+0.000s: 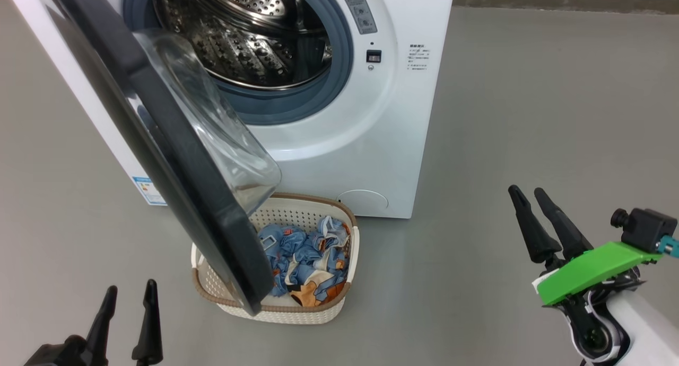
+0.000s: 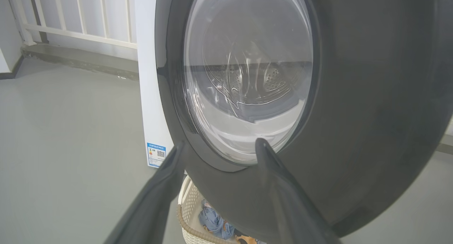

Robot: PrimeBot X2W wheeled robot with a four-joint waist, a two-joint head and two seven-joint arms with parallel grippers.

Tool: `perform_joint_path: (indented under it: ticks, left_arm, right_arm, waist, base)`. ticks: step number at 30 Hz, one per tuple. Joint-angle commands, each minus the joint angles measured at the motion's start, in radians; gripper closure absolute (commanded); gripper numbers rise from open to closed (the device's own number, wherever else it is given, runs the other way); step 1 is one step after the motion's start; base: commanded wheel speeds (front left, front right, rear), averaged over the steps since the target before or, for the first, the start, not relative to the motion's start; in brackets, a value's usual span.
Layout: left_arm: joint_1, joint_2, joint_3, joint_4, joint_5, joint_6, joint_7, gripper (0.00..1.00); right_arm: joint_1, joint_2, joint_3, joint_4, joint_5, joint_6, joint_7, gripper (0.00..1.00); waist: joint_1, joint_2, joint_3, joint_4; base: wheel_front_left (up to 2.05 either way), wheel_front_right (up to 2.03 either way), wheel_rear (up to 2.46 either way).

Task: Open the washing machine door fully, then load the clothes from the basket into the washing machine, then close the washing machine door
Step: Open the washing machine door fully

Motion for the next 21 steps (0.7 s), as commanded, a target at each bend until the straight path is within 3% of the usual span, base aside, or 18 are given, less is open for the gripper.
perform_joint_path:
  ticks: [1, 13, 21]
  left_arm:
    - [-0.009, 0.022, 0.038, -0.028, 0.01, 0.001, -0.007, 0.0]
    - [-0.01, 0.024, 0.036, -0.025, 0.011, 0.001, -0.007, 0.0]
    - [-0.016, 0.024, 0.031, -0.022, 0.008, 0.001, -0.007, 0.0]
  right_arm:
    - [0.028, 0.008, -0.022, -0.032, -0.059, 0.006, -0.012, 0.0]
    - [0.139, 0.108, -0.257, -0.1, -0.496, 0.006, -0.012, 0.0]
    - [0.183, 0.154, -0.316, -0.096, -0.633, 0.006, -0.012, 0.0]
  waist:
    - [-0.0001, 0.0, -0.002, -0.004]
    - [-0.0001, 0.0, -0.007, -0.01]
    - [-0.0001, 0.0, 0.001, -0.006]
  base:
    - [0.0, 0.0, 0.0]
    - [0.0, 0.0, 0.0]
    - [0.0, 0.0, 0.0]
